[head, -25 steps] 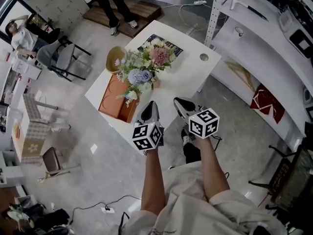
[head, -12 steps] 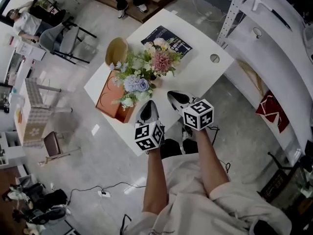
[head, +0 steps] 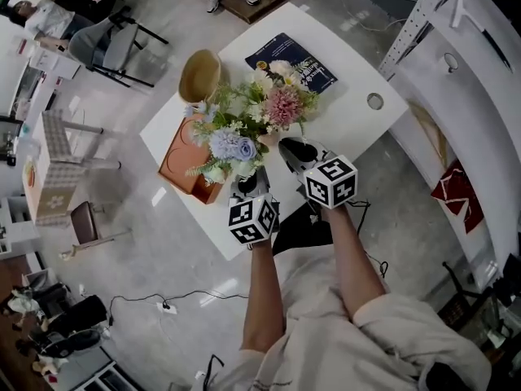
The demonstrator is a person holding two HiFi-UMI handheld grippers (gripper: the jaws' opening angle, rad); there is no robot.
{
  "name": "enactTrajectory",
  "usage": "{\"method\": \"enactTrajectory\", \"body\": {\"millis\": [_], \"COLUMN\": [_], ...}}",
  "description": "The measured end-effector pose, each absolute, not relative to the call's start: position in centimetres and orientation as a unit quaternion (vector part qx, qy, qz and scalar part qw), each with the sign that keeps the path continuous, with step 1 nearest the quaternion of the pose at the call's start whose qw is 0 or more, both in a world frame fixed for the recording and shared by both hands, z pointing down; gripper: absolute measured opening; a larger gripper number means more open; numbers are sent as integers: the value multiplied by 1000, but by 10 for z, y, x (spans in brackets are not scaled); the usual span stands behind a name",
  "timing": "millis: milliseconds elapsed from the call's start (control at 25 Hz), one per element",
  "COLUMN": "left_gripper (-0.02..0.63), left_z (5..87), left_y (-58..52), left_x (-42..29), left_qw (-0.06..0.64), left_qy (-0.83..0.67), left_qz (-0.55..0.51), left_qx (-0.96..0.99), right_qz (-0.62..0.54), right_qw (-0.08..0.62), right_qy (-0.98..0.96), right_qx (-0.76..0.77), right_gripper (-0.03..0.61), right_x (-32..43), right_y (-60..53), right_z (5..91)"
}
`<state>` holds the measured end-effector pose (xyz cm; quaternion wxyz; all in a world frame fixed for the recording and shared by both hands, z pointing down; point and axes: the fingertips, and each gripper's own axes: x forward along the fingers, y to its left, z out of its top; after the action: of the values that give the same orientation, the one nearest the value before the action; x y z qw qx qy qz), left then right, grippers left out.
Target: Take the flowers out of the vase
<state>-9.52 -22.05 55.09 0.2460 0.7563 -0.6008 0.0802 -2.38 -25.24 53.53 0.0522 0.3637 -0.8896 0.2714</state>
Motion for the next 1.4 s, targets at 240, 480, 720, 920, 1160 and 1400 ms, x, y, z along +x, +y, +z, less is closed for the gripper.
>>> {"method": "enactTrajectory", "body": {"millis": [240,480,720,920,1160,1400], "left_gripper": [33,98,152,153,152,80], "left_z": [553,554,547,541,541,539], "left_y": [-237,-248,-262,-276,-288,-292], "left_x": [-97,-92,-88,-93,-95,-103], "left_qw": [245,235,250,248,234,220], "left_qy": [-609,-605,-597,-592,-592,-597], "left_qz": [70,90,62,36,27,13], "left_qx": [751,756,760,766,771,771], "right_qz": [278,283,286,279,259,251], "right_qw": [45,45,35,19,15,12], "right_qy": [-892,-894,-895,-901,-912,-914], "right_qx": [353,343,340,331,318,317], "right_gripper": [9,65,120,123,121,48], "right_x": [-23,-29,-32,-42,-53,-62], "right_y": [-271,-282,-295,-307,-318,-321], "right_z": [541,544,543,541,540,538]}}
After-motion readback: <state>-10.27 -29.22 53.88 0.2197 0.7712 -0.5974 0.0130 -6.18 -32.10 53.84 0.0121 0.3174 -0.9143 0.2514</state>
